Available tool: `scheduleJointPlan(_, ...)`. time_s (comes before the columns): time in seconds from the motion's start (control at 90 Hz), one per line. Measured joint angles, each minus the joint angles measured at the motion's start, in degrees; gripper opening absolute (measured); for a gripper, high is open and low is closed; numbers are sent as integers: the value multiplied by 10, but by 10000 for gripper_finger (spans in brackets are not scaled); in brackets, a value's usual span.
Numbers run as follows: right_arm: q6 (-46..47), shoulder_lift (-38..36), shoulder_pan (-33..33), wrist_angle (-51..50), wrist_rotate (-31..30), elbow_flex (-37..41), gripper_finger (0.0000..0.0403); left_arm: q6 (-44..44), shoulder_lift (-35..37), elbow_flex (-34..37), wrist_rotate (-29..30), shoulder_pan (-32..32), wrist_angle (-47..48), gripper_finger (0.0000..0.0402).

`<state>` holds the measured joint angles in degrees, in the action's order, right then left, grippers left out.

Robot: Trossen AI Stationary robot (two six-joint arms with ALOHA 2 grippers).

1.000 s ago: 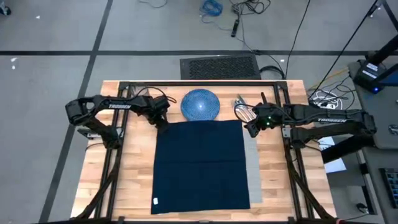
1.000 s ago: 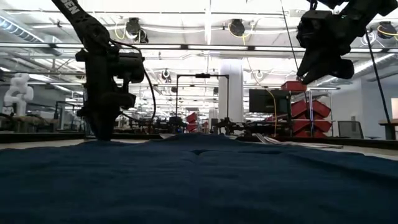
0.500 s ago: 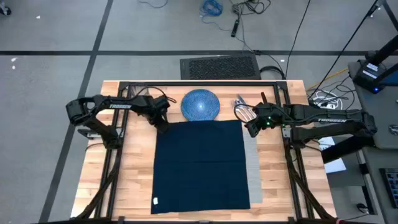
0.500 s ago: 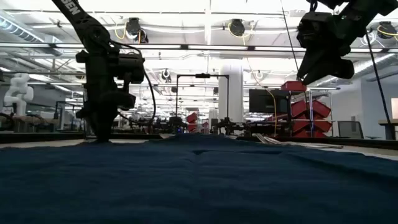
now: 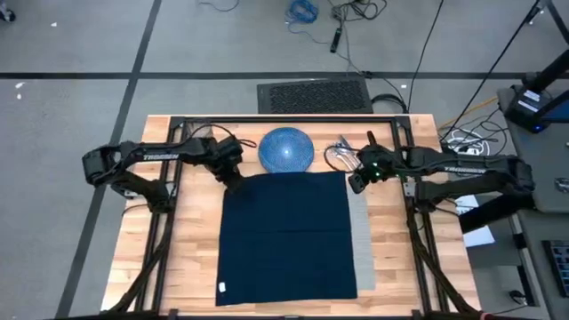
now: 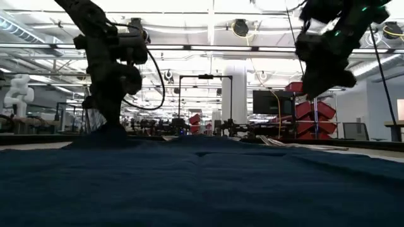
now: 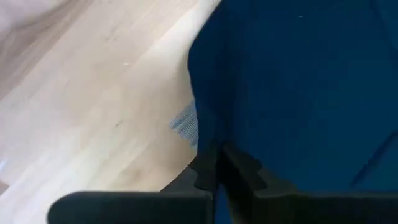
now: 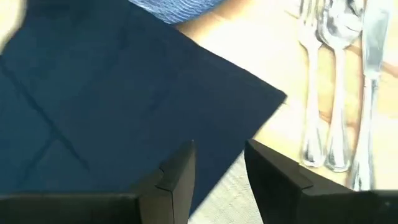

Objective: Set table place
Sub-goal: Fold the blue table napkin

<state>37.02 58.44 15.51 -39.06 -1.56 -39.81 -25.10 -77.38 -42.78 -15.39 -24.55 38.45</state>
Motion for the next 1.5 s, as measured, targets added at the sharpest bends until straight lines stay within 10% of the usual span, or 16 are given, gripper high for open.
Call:
scheduleJointPlan(0.533, -138, 211, 136, 94, 78, 0, 128, -16, 1, 0, 8, 37, -4, 0)
scheduleJointPlan(1.211, -156, 291, 175, 162, 97, 0, 126, -15, 1, -1, 10, 37, -4, 0)
scheduleJointPlan(1.5, -169, 291, 174, 150, 116, 0, 10, -15, 1, -1, 18, 37, -4, 0)
